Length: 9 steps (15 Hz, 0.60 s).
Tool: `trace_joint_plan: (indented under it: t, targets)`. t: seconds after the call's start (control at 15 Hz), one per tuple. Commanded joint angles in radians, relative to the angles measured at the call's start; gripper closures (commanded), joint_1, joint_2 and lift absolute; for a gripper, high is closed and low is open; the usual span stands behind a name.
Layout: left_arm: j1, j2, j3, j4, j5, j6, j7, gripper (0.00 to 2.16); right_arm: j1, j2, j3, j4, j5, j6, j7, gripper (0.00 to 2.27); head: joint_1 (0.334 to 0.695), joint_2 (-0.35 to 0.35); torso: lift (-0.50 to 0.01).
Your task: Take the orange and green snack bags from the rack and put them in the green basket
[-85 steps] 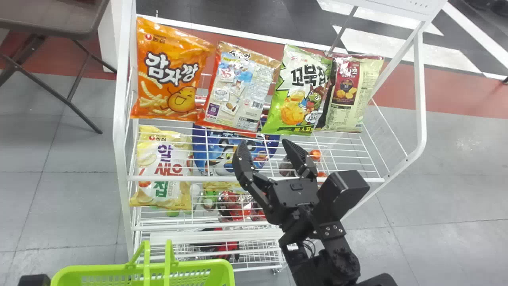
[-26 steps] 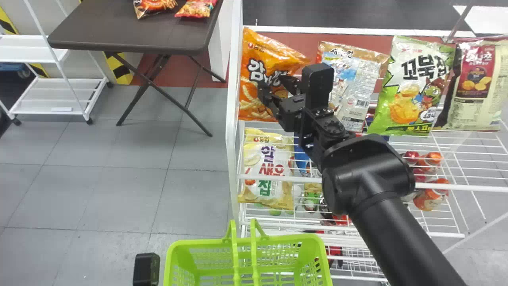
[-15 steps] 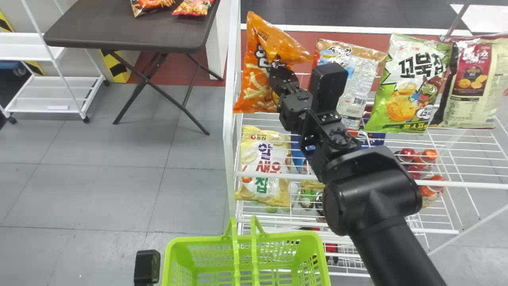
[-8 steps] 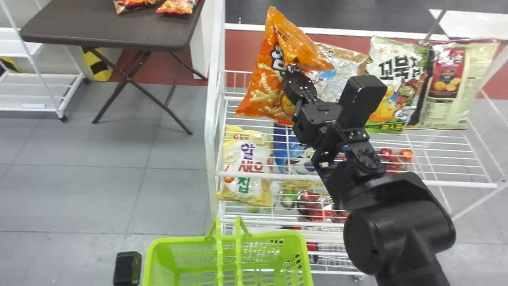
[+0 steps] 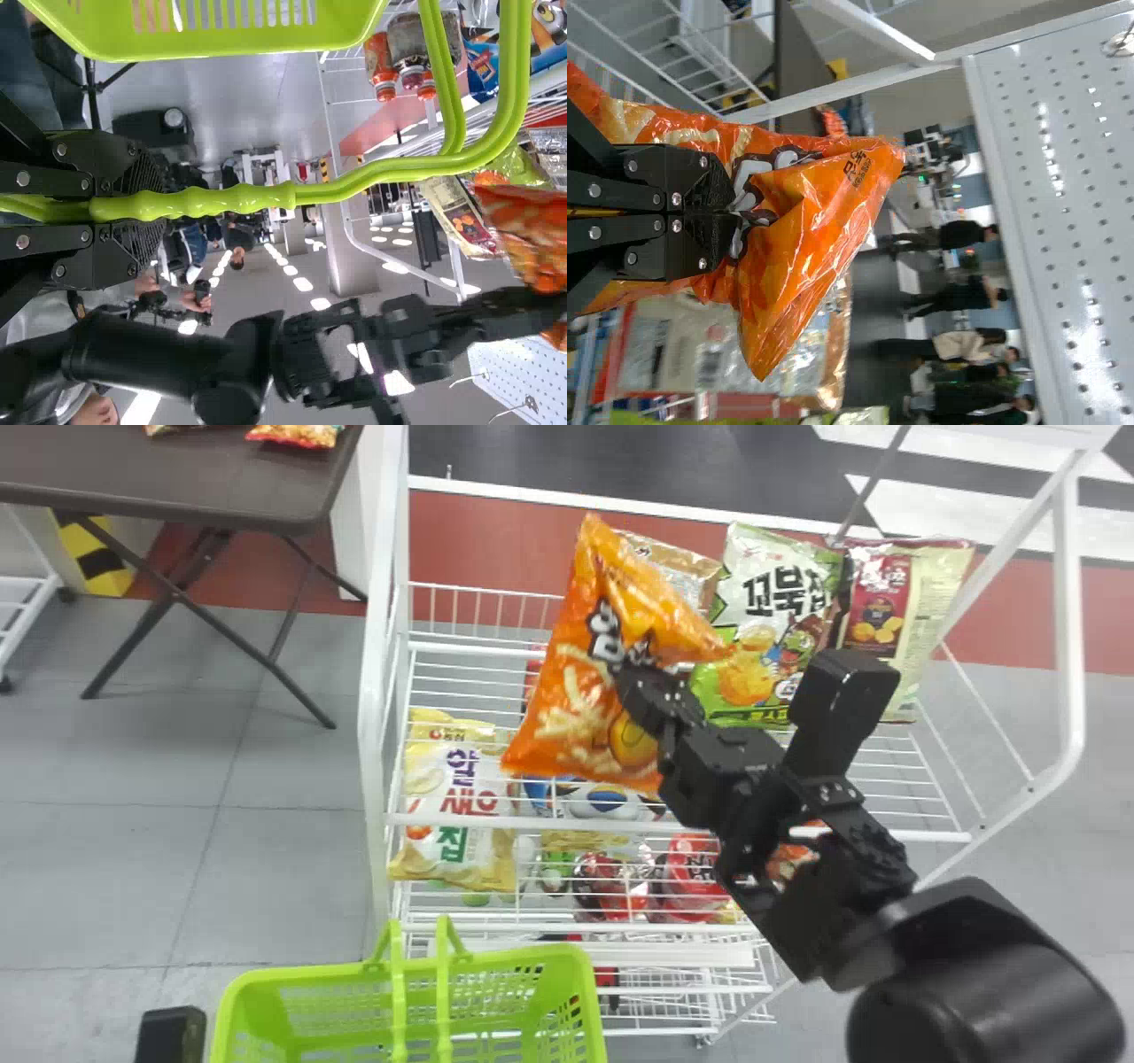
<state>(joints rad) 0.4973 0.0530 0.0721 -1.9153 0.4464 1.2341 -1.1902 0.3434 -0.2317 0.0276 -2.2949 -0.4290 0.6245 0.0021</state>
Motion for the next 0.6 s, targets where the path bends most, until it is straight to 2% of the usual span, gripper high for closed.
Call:
trace_joint_plan:
  t: [0.0,0.27,0.53]
  targets:
    - [-0.005,-0.001,-0.002,0.001,0.000,-0.001,0.008,2.15,0.071,-0.021,-0.075,-0.118,-0.065,0.200,0.002,2.25,0.695,-0.254,0.000]
    - [-0.002,-0.010,0.000,0.001,0.000,-0.001,0.009,2.15,0.121,-0.031,-0.170,-0.247,-0.145,0.565,0.015,2.25,0.695,-0.306,0.000]
    - [0.000,-0.010,-0.002,-0.001,0.000,-0.001,0.014,2.15,0.129,0.006,-0.178,-0.278,-0.148,0.894,0.053,2.25,0.695,-0.350,0.000]
